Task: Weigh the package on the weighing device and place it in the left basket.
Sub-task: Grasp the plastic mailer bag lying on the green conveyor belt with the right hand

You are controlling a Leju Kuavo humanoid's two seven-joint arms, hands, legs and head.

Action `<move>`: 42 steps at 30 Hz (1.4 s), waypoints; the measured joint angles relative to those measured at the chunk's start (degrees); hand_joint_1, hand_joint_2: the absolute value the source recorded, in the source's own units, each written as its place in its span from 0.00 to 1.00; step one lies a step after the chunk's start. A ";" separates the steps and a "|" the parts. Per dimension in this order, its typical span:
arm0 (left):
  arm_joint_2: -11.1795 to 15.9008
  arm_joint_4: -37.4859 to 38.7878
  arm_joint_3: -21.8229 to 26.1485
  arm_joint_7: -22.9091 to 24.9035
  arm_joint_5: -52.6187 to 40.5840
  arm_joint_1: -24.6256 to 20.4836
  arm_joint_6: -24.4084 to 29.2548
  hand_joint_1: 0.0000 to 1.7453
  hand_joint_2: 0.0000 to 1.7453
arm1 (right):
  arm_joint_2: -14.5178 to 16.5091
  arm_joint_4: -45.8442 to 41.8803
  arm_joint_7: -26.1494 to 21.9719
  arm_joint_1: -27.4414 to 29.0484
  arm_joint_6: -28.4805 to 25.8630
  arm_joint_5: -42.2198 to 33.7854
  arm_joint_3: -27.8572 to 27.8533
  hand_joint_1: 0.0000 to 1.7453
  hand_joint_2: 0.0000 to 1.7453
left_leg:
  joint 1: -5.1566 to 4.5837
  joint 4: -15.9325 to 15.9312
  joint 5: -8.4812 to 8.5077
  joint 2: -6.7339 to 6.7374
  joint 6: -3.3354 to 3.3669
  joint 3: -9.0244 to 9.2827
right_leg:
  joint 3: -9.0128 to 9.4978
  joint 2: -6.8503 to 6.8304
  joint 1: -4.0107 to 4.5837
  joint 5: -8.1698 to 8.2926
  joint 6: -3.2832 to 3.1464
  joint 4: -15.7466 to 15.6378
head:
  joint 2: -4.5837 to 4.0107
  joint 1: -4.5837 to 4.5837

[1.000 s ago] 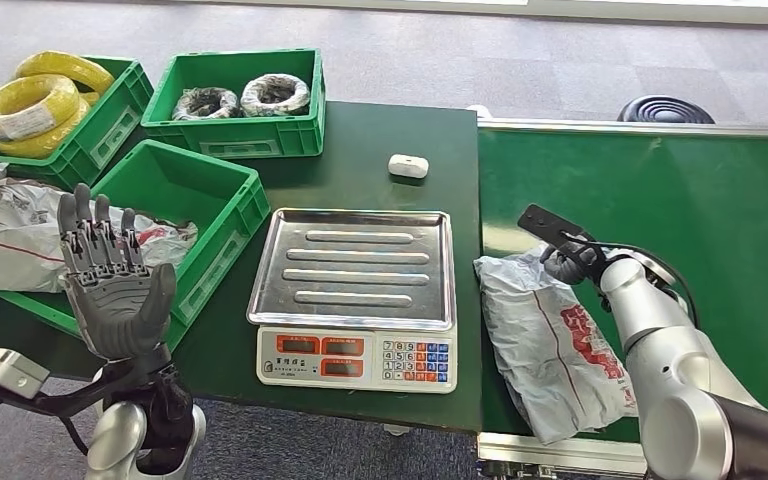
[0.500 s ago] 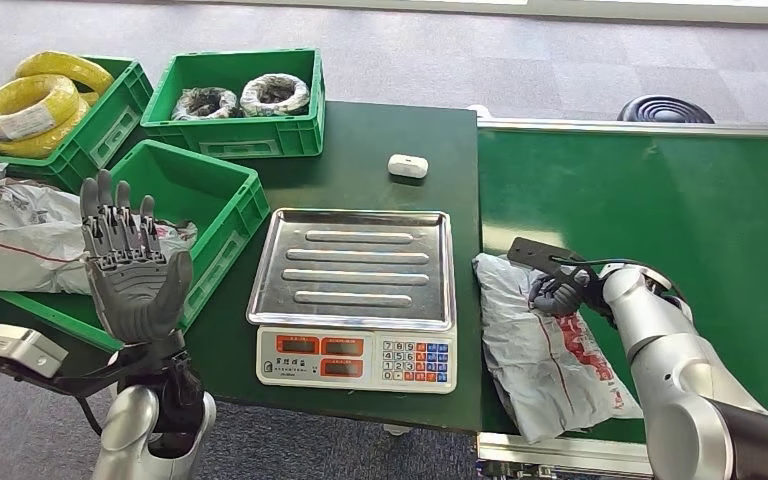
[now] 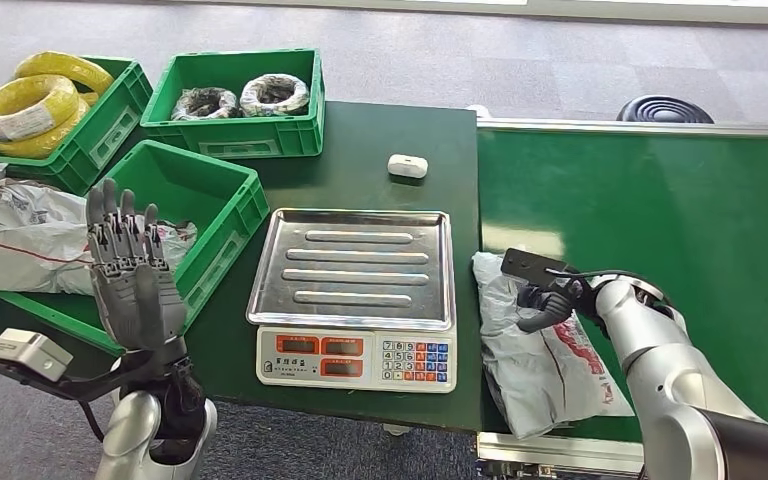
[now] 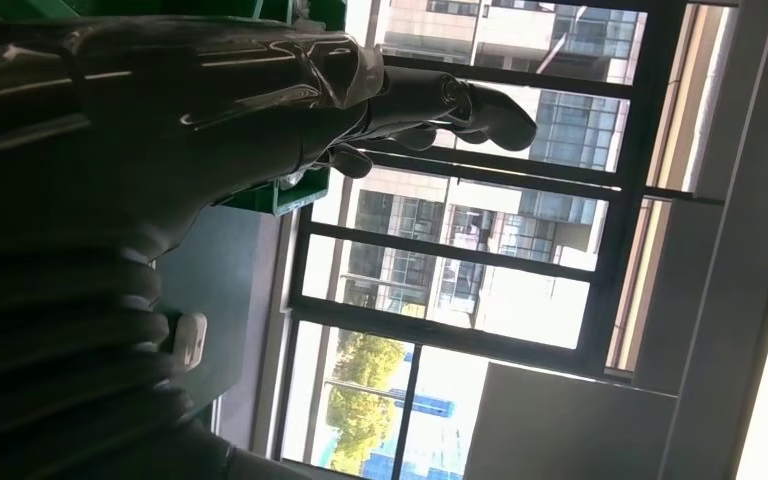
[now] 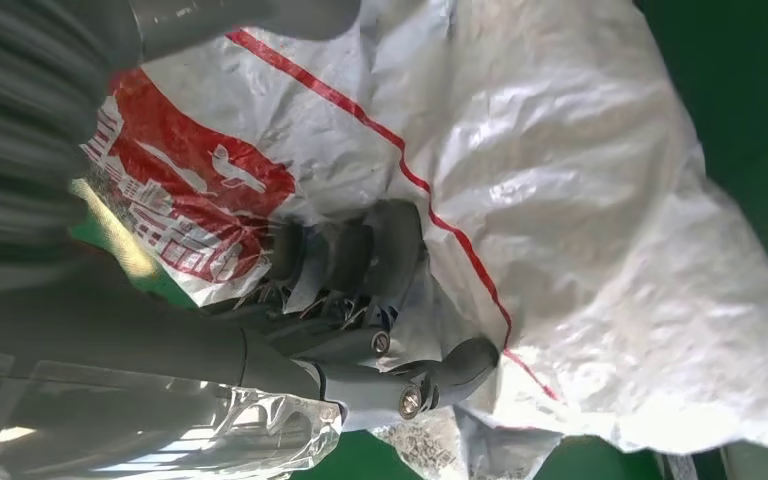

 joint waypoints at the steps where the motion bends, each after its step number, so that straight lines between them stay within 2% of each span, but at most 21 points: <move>1: 0.02 0.00 -0.01 0.00 -0.01 0.04 -0.01 0.00 0.00 | 0.04 0.00 -0.21 0.20 -0.11 0.14 0.31 0.37 1.00 | 0.00 0.00 0.00 0.00 0.00 0.00 | 0.00 0.00 0.00 0.00 0.00 0.00 | 0.00 0.00; 3: 0.07 0.00 -0.04 0.00 -0.01 0.09 -0.02 0.00 0.00 | 0.11 0.00 -0.50 0.47 -0.21 0.32 0.95 0.87 1.00 | 0.00 0.00 0.00 0.00 0.00 0.01 | 0.01 0.00 0.00 0.00 0.00 0.00 | 0.00 0.00; 4: 0.10 -0.01 -0.05 0.00 -0.01 0.13 -0.02 0.00 0.00 | 0.13 0.00 -0.82 0.56 -0.23 0.28 1.22 0.99 1.00 | 0.00 0.00 0.00 0.00 0.00 0.01 | 0.01 0.00 0.00 0.00 0.00 0.00 | 0.00 0.00; 13: 0.37 -1.05 -0.06 0.00 -0.08 1.40 -0.02 0.00 0.00 | 0.44 -0.02 -3.29 1.44 -1.85 -0.37 2.14 1.00 1.00 | 0.00 0.00 0.00 0.00 0.00 0.01 | 0.02 0.00 0.00 0.00 0.00 0.00 | 0.00 0.00; 35: 0.78 -1.91 -0.08 0.00 -0.09 2.14 0.32 0.00 0.00 | 0.85 -0.11 -4.69 1.42 -3.98 -1.50 2.59 1.00 1.00 | 0.00 0.00 0.00 -0.01 0.00 -0.01 | 0.02 -0.01 0.00 -0.01 0.00 0.00 | 0.00 0.00; 38: 0.80 -2.50 -0.03 0.00 -0.29 2.55 1.05 0.00 0.00 | 0.80 -0.36 -6.56 1.09 -6.46 -2.77 2.59 1.00 1.00 | -0.01 0.00 0.00 0.00 0.00 -0.03 | 0.01 0.00 0.00 0.00 0.01 0.01 | 0.00 0.01; 42: 0.80 -4.72 0.33 0.00 -1.06 4.68 1.68 0.00 0.00 | 0.12 -2.11 -13.21 -1.55 -11.59 -7.11 2.57 1.00 1.00 | -0.02 0.00 0.01 0.02 0.00 -0.09 | -0.06 0.01 -0.02 0.02 0.02 0.01 | 0.00 -0.01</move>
